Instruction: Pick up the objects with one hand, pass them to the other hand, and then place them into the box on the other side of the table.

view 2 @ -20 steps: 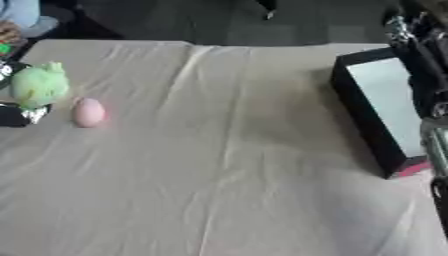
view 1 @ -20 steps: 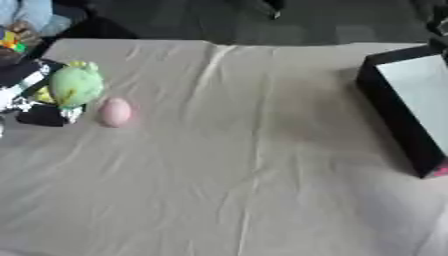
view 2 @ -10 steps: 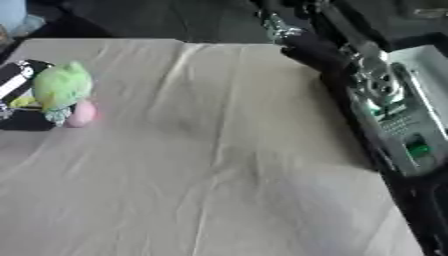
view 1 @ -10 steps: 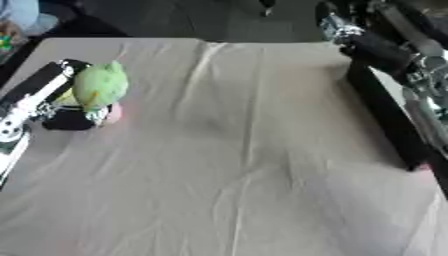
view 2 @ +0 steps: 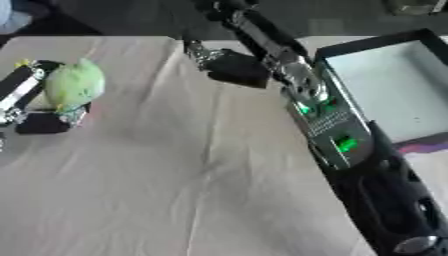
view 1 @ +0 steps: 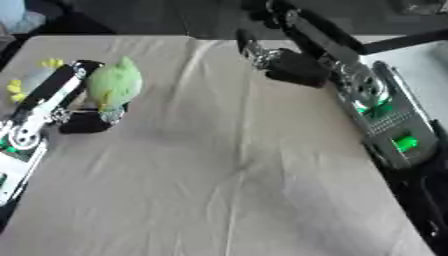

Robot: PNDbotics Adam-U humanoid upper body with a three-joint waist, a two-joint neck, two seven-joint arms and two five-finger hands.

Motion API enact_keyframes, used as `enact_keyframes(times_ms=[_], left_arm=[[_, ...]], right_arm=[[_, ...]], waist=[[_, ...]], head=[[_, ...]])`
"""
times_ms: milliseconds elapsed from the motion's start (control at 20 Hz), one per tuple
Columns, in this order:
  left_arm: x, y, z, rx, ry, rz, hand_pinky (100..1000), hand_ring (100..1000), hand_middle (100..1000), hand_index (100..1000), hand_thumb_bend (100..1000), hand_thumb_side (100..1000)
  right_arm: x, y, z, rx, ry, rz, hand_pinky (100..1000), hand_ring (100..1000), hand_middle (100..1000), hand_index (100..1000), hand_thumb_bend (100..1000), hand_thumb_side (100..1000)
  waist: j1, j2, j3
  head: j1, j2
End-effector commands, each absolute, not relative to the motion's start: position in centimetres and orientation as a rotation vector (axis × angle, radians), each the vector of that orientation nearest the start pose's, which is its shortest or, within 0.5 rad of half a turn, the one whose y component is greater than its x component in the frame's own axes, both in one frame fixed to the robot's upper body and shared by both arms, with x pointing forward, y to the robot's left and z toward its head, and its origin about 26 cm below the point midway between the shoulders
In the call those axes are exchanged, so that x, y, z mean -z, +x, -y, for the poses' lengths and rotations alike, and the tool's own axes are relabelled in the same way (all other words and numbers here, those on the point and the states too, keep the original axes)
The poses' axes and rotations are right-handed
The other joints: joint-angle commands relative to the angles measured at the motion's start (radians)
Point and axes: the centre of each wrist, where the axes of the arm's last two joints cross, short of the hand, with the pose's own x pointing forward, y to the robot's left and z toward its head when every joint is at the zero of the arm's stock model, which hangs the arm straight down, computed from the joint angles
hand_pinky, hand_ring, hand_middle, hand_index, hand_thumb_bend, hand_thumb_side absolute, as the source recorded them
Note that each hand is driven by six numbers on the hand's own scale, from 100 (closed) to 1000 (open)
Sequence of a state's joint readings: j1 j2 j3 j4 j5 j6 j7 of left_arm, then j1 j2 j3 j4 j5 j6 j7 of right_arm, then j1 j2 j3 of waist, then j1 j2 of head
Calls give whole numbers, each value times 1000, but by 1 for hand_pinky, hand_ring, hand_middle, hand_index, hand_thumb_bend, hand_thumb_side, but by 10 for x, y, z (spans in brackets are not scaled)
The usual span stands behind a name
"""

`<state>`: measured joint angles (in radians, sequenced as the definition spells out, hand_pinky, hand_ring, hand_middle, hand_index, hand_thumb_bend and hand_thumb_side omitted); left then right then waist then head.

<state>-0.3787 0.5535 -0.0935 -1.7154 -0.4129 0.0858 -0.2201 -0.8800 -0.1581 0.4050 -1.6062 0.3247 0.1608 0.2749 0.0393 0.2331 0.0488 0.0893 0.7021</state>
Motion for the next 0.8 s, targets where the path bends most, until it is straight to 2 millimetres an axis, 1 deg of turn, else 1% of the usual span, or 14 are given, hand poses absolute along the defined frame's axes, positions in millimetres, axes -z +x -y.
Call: enact_keyframes(times_ms=[50, 200, 300, 400, 500, 600, 700, 800], left_arm=[[-184, 344, -292, 992, 647, 1815, 764, 656, 575, 583, 100, 178], [-185, 344, -286, 995, 655, 1859, 761, 658, 578, 583, 100, 147], [-182, 344, -281, 997, 668, 1876, 763, 656, 575, 583, 100, 164], [-178, 345, -276, 992, 649, 1881, 765, 654, 572, 582, 100, 180], [-177, 346, -272, 986, 625, 1893, 767, 652, 569, 582, 100, 194], [-177, 346, -268, 984, 595, 1916, 769, 652, 568, 582, 100, 202], [-178, 347, -266, 987, 578, 1934, 769, 653, 569, 582, 100, 196], [-178, 347, -263, 987, 572, 1948, 769, 653, 568, 582, 100, 191]], right_arm=[[-263, 360, 58, -1292, -69, 2122, 987, 951, 919, 959, 100, 629], [-259, 364, 48, -1342, -90, 2095, 985, 950, 918, 958, 100, 639], [-257, 365, 41, -1368, -108, 2083, 982, 948, 916, 955, 100, 636], [-256, 366, 35, -1394, -121, 2073, 981, 948, 916, 954, 100, 634], [-255, 366, 29, -1429, -132, 2059, 978, 948, 916, 953, 105, 606], [-254, 367, 23, -1472, -143, 2041, 977, 949, 918, 953, 112, 602], [-252, 367, 19, -1512, -153, 2023, 976, 951, 921, 954, 134, 585], [-251, 368, 15, -1543, -163, 2012, 974, 952, 923, 956, 175, 569]], waist=[[-12, -36, 0], [-12, -36, 1], [-14, -38, 0], [-17, -38, 0], [-20, -39, -1], [-21, -40, -2], [-22, -40, -2], [-22, -40, -2]], head=[[-6, 6], [-8, 9], [-9, 11], [-10, 12], [-10, 14], [-9, 15], [-11, 17], [-12, 17]])
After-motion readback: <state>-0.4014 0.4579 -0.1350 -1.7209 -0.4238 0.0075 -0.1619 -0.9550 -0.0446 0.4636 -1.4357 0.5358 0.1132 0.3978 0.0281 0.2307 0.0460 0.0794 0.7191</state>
